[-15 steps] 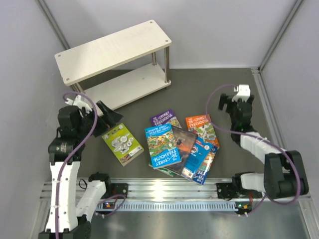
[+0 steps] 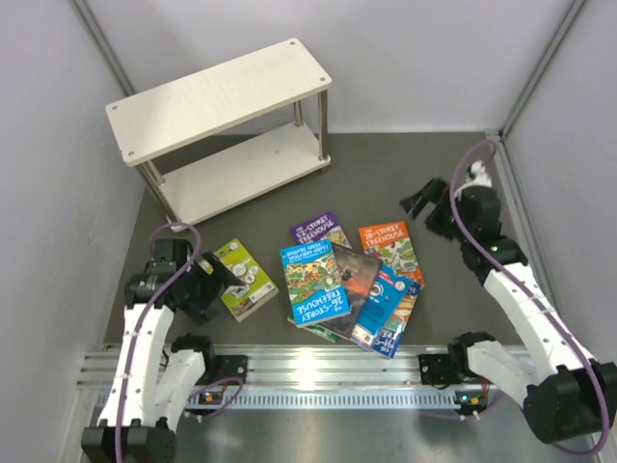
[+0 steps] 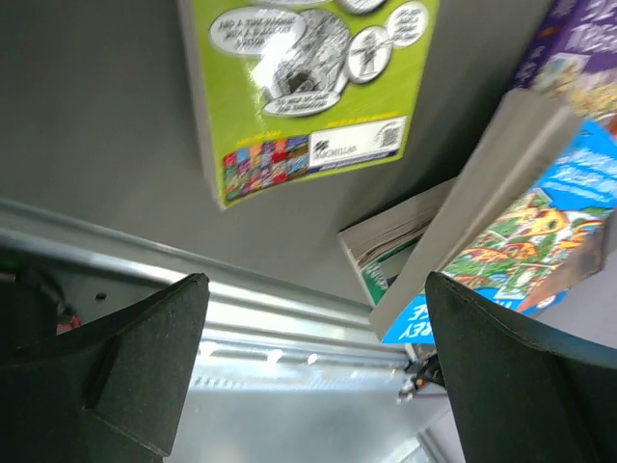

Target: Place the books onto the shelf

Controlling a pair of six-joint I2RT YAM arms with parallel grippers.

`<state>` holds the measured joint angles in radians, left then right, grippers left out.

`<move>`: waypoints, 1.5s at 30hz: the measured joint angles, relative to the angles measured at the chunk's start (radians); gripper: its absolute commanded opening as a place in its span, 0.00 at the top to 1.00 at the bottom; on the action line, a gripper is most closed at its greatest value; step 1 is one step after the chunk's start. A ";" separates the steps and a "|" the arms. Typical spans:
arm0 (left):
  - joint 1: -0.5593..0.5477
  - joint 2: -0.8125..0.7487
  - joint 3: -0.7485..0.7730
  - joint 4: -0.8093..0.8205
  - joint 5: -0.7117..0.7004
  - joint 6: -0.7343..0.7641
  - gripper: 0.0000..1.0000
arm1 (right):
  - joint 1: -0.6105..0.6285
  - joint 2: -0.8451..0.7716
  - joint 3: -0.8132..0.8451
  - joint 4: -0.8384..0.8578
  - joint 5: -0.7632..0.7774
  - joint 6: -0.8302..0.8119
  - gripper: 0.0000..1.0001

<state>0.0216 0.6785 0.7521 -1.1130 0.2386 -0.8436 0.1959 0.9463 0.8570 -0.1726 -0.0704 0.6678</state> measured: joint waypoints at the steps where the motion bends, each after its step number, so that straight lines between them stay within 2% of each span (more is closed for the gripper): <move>1: 0.000 0.038 -0.012 -0.017 0.012 0.002 0.01 | 0.000 0.010 -0.051 -0.072 -0.025 0.025 0.00; 4: 0.000 0.067 0.002 -0.033 0.027 0.015 0.01 | 0.001 0.021 -0.142 -0.270 -0.105 0.052 0.00; 6: 0.000 0.056 0.027 -0.032 0.040 0.024 0.01 | 0.013 0.021 -0.153 -0.337 -0.174 0.055 0.00; 13: -0.006 0.015 -0.024 0.063 0.182 0.014 0.01 | 0.127 -0.021 -0.146 -0.369 -0.275 0.047 0.00; 15: -0.037 0.025 -0.044 0.100 0.202 -0.002 0.01 | 0.138 -0.023 -0.134 -0.375 -0.282 0.046 0.00; 18: -0.192 0.108 -0.036 0.163 0.163 -0.029 0.01 | 0.147 -0.011 -0.108 -0.377 -0.290 0.039 0.00; 22: -0.464 0.353 0.100 0.208 0.008 -0.049 0.01 | 0.167 0.043 -0.055 -0.377 -0.293 0.025 0.00; 26: -0.588 0.502 0.171 0.303 -0.108 -0.050 0.01 | 0.175 0.077 -0.007 -0.383 -0.294 0.007 0.00; 32: -0.611 0.549 0.116 0.410 -0.186 -0.051 0.01 | 0.177 0.078 0.014 -0.400 -0.291 -0.012 0.00; 39: -0.616 0.608 0.060 0.538 -0.200 -0.051 0.02 | 0.177 0.047 0.014 -0.441 -0.273 -0.021 0.00; 45: -0.618 0.641 0.005 0.696 -0.182 -0.072 0.15 | 0.177 0.019 0.014 -0.465 -0.255 -0.034 0.00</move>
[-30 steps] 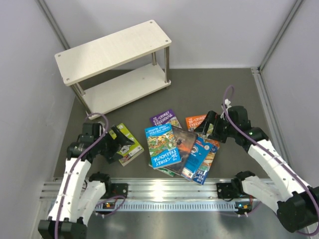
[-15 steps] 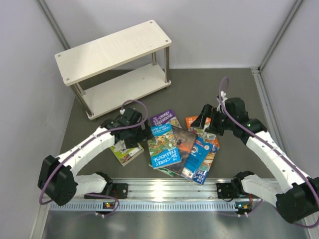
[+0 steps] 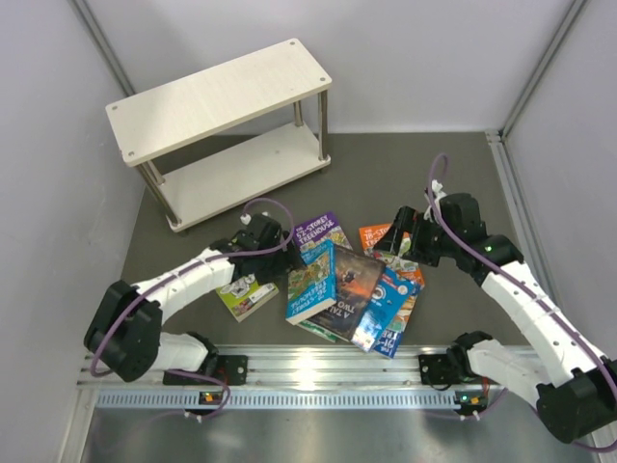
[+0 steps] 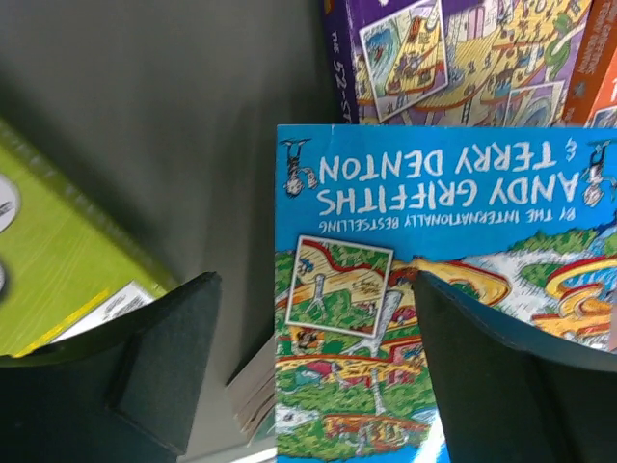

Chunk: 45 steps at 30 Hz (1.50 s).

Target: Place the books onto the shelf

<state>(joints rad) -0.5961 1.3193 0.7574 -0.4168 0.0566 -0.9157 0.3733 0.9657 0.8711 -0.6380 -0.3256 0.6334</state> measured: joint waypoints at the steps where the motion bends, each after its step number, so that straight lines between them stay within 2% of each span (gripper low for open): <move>1: 0.000 0.011 -0.012 0.034 0.006 -0.006 0.17 | 0.000 -0.002 0.000 -0.003 0.003 -0.003 0.00; 5: 0.005 0.042 -0.043 0.140 0.056 -0.038 0.18 | 0.000 -0.002 0.000 -0.017 0.015 -0.010 0.00; 9: 0.003 0.057 -0.053 0.201 0.110 -0.064 0.02 | 0.000 -0.003 0.000 -0.027 0.025 -0.014 0.00; 12: 0.002 0.053 -0.074 0.233 0.147 -0.082 0.01 | 0.000 -0.006 0.000 -0.043 0.037 -0.018 0.00; 14: 0.002 0.035 -0.105 0.262 0.163 -0.090 0.05 | 0.000 -0.012 -0.001 -0.046 0.044 -0.021 0.00; 16: 0.002 0.013 -0.141 0.290 0.180 -0.106 0.15 | 0.000 -0.017 -0.005 -0.046 0.047 -0.021 0.00; 17: 0.002 0.010 -0.152 0.305 0.192 -0.111 0.35 | 0.000 -0.019 -0.008 -0.047 0.047 -0.021 0.00; 19: 0.005 0.010 -0.162 0.327 0.206 -0.122 0.65 | 0.000 -0.019 -0.013 -0.051 0.049 -0.021 0.00; 20: 0.007 0.009 -0.162 0.336 0.217 -0.127 0.97 | 0.000 -0.019 -0.014 -0.055 0.050 -0.021 0.00; 21: 0.008 0.008 -0.160 0.350 0.232 -0.130 1.00 | 0.000 -0.019 -0.014 -0.058 0.051 -0.021 0.00; 25: -0.004 0.002 -0.120 0.338 0.244 -0.117 1.00 | 0.000 -0.019 -0.014 -0.058 0.052 -0.021 0.00; 29: -0.006 -0.011 -0.031 0.181 0.200 -0.072 1.00 | 0.000 -0.019 -0.014 -0.058 0.052 -0.021 0.00; 33: -0.001 -0.027 0.178 -0.061 0.100 0.013 1.00 | 0.000 -0.019 -0.014 -0.058 0.051 -0.021 0.00; 35: 0.018 -0.027 0.330 -0.160 0.065 0.067 1.00 | 0.000 -0.019 -0.014 -0.057 0.051 -0.021 0.00; 39: 0.099 0.055 0.771 -0.332 0.052 0.164 1.00 | 0.000 -0.020 -0.032 -0.042 0.038 -0.021 0.00; 45: 0.259 0.306 1.444 -0.384 0.104 0.224 1.00 | 0.000 -0.016 -0.047 -0.037 0.013 -0.022 0.00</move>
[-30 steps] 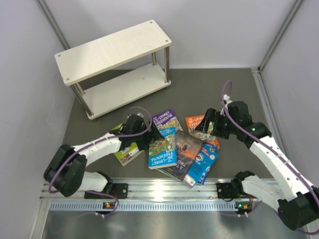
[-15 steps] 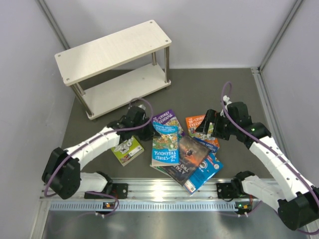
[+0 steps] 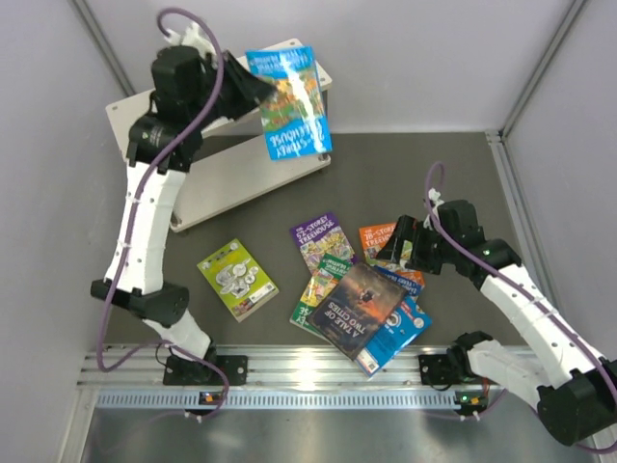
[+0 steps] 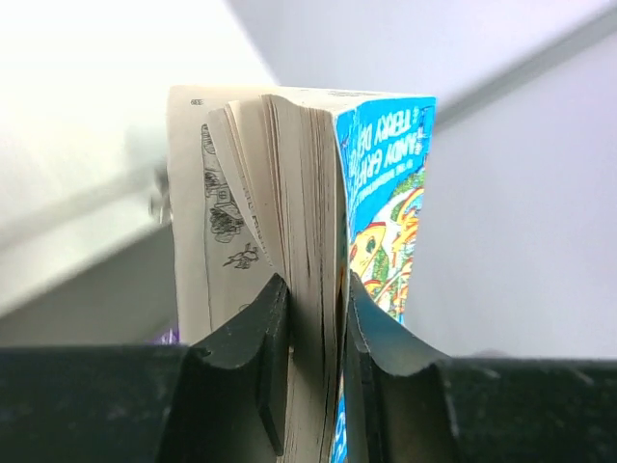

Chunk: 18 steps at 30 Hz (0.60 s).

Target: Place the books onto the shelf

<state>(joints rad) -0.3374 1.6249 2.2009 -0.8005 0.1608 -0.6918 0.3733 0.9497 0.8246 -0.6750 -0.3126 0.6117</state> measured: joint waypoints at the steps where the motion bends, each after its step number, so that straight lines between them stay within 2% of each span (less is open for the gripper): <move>1: 0.023 0.038 0.080 0.001 0.008 -0.001 1.00 | 0.000 0.002 0.000 0.000 -0.003 0.000 0.00; 4: 0.105 0.128 0.227 0.031 0.043 -0.024 1.00 | 0.000 0.005 0.000 0.001 -0.011 -0.002 0.00; 18: 0.492 0.239 0.232 0.013 0.093 -0.044 1.00 | 0.000 -0.076 -0.053 -0.015 -0.026 -0.013 0.00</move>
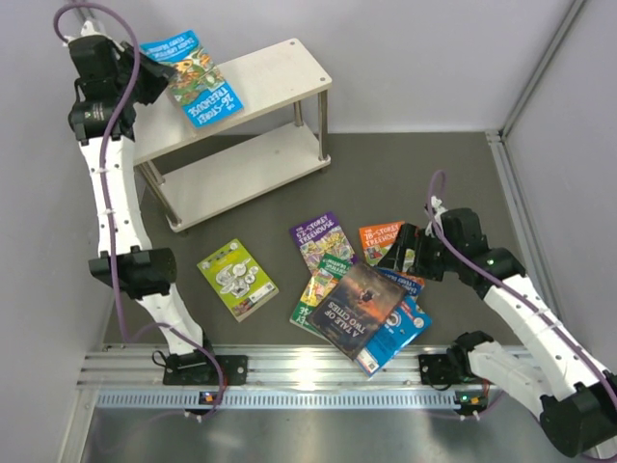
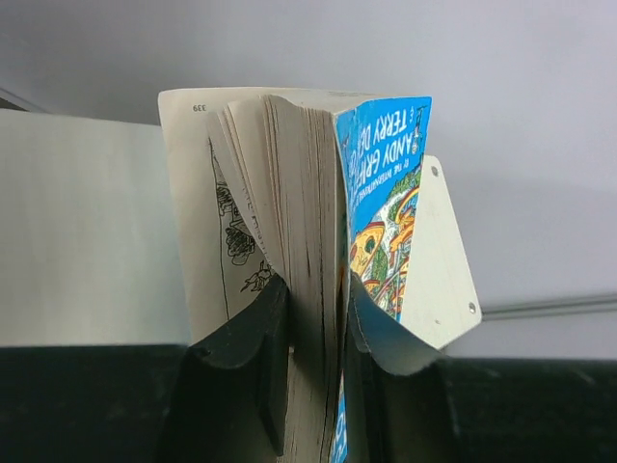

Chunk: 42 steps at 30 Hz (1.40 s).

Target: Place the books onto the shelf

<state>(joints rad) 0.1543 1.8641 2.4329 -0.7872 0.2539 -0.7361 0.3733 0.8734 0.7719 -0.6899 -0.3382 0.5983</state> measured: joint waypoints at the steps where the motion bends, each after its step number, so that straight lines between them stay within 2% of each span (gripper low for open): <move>1: 0.018 0.002 0.000 -0.005 0.001 0.009 1.00 | 0.000 0.005 0.000 0.000 0.000 -0.006 0.00; 11: 0.095 0.002 0.001 -0.107 0.042 0.097 1.00 | 0.000 0.093 0.003 -0.008 -0.002 -0.055 0.00; 12: 0.099 0.002 0.001 -0.125 0.042 0.114 0.94 | 0.000 0.098 0.003 -0.007 -0.003 -0.057 0.00; 14: 0.103 0.002 0.000 -0.157 0.033 0.143 0.93 | 0.000 0.107 0.003 -0.006 -0.008 -0.060 0.00; 18: 0.114 -0.001 -0.007 -0.183 0.008 0.194 0.84 | 0.000 0.128 0.002 -0.002 -0.020 -0.066 0.00; 21: 0.137 -0.002 -0.007 -0.184 0.008 0.216 0.65 | 0.000 0.141 0.002 0.009 -0.031 -0.066 0.00; 22: 0.147 -0.002 -0.006 -0.185 0.006 0.225 0.56 | 0.000 0.144 0.002 0.013 -0.033 -0.065 0.00; 23: 0.156 -0.001 -0.005 -0.186 -0.001 0.240 0.25 | 0.000 0.147 0.002 0.017 -0.036 -0.064 0.00; 24: 0.165 0.000 -0.005 -0.190 -0.014 0.259 0.07 | 0.000 0.150 0.002 0.021 -0.039 -0.064 0.00; 25: 0.171 0.002 -0.001 -0.192 -0.022 0.274 0.01 | 0.000 0.153 0.001 0.023 -0.042 -0.064 0.00; 35: 0.182 0.004 0.019 -0.177 -0.113 0.287 0.01 | 0.000 0.188 0.001 0.057 -0.061 -0.064 0.00; 42: 0.179 -0.115 -0.001 -0.155 -0.181 0.269 0.02 | 0.001 0.203 0.001 0.062 -0.068 -0.064 0.00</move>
<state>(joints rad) 0.3336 1.7489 2.4317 -0.9421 0.0731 -0.4675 0.3740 1.0767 0.7731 -0.6277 -0.4065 0.5339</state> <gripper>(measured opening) 0.986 0.996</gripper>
